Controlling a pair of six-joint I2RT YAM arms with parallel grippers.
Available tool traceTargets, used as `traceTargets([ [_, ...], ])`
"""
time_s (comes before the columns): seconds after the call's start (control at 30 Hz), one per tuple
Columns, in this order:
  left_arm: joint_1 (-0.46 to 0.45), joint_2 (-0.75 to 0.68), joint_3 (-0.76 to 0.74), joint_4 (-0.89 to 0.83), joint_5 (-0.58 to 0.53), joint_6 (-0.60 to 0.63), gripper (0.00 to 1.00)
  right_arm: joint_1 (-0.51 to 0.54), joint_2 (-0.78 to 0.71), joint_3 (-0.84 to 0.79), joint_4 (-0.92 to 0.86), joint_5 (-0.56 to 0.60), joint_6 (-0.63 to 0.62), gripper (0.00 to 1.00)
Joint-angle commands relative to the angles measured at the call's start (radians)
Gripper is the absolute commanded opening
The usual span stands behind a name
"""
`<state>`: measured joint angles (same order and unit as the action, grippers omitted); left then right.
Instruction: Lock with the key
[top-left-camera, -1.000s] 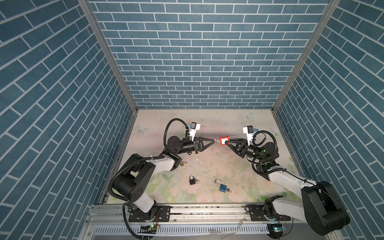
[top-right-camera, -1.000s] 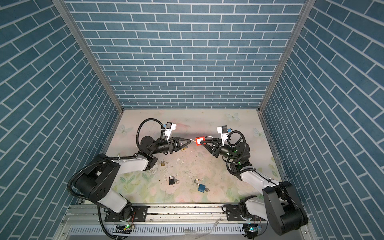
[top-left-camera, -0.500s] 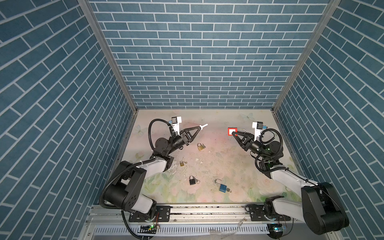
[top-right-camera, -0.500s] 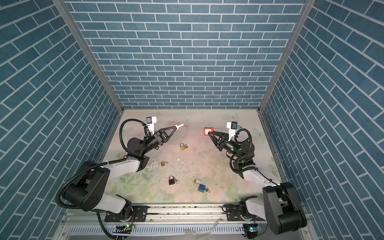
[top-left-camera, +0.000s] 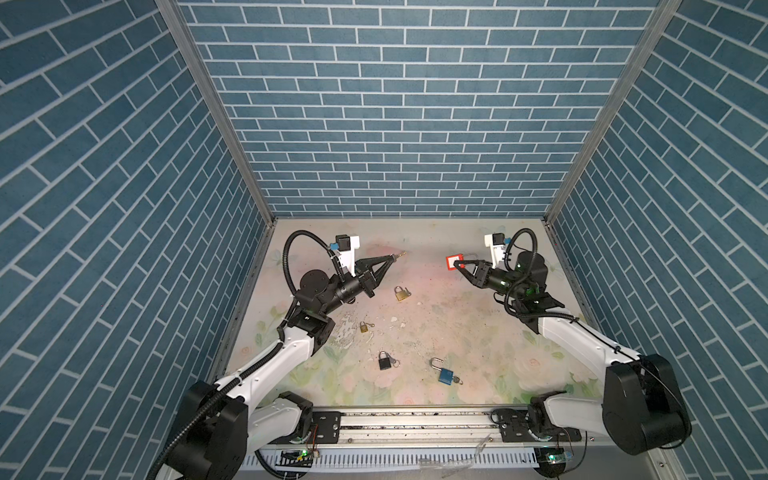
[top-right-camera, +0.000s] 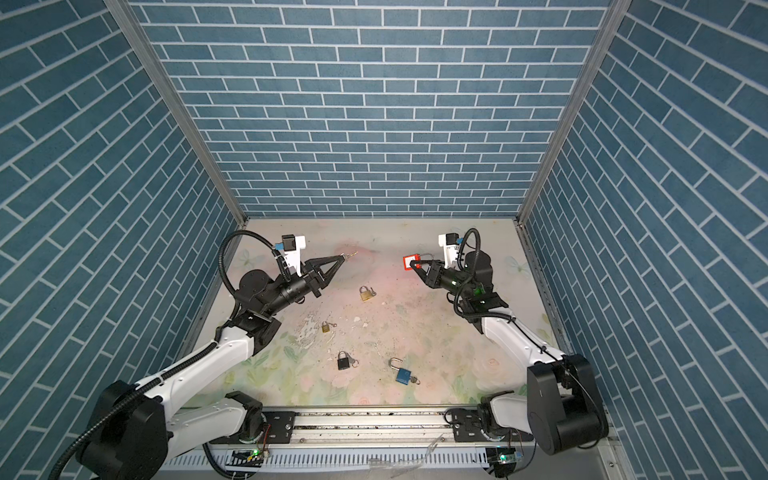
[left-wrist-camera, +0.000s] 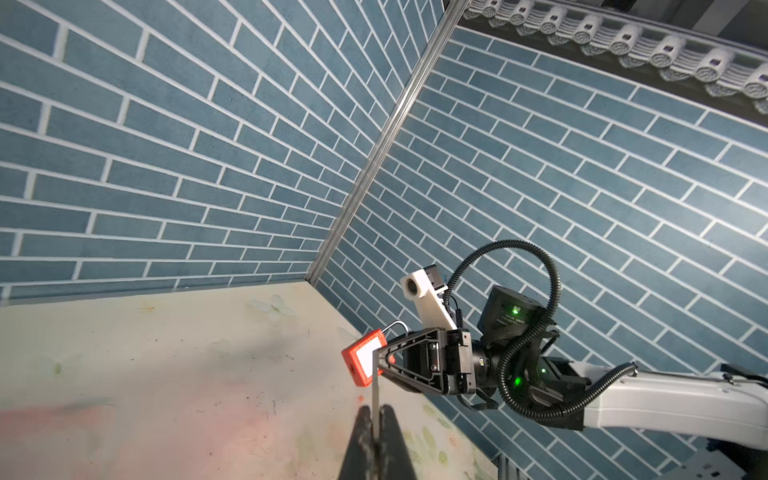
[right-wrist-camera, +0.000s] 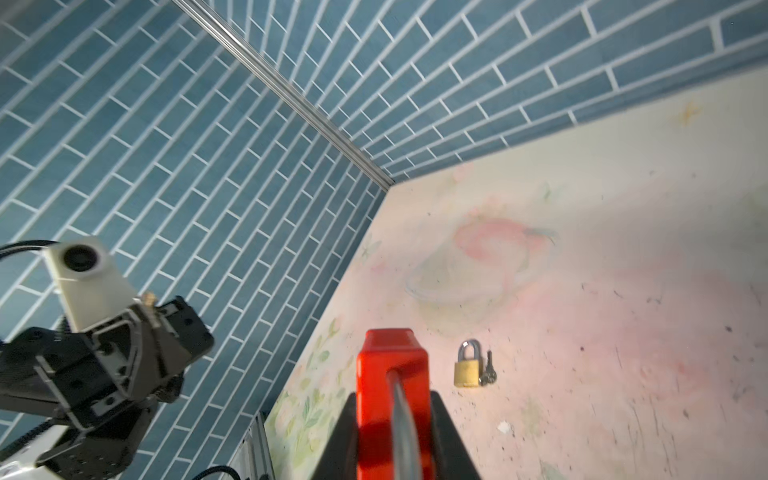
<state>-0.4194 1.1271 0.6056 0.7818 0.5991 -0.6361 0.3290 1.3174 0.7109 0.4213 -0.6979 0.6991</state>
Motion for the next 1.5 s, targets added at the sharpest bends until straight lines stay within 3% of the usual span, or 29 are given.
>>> traceTargets([
  [0.0, 0.001, -0.024, -0.011, -0.049, -0.018, 0.07, 0.0, 0.039, 0.062, 0.018, -0.121, 0.009, -0.042, 0.0],
  [0.33, -0.001, -0.027, -0.102, -0.069, -0.022, 0.059, 0.0, 0.128, 0.206, -0.043, -0.044, 0.038, 0.025, 0.0],
  [0.57, -0.004, -0.03, -0.174, -0.105, -0.059, 0.041, 0.0, 0.136, 0.261, -0.091, -0.019, 0.068, 0.042, 0.0],
  [0.73, -0.037, -0.024, -0.166, -0.182, -0.087, 0.1, 0.0, 0.134, 0.284, -0.084, -0.02, 0.094, 0.04, 0.0],
  [0.97, -0.087, 0.003, -0.147, -0.234, -0.111, 0.14, 0.0, 0.081, 0.298, -0.065, -0.066, 0.132, 0.035, 0.0],
  [1.47, -0.171, 0.151, -0.082, -0.196, -0.137, 0.121, 0.0, -0.002, 0.32, -0.022, -0.162, 0.071, -0.055, 0.03],
])
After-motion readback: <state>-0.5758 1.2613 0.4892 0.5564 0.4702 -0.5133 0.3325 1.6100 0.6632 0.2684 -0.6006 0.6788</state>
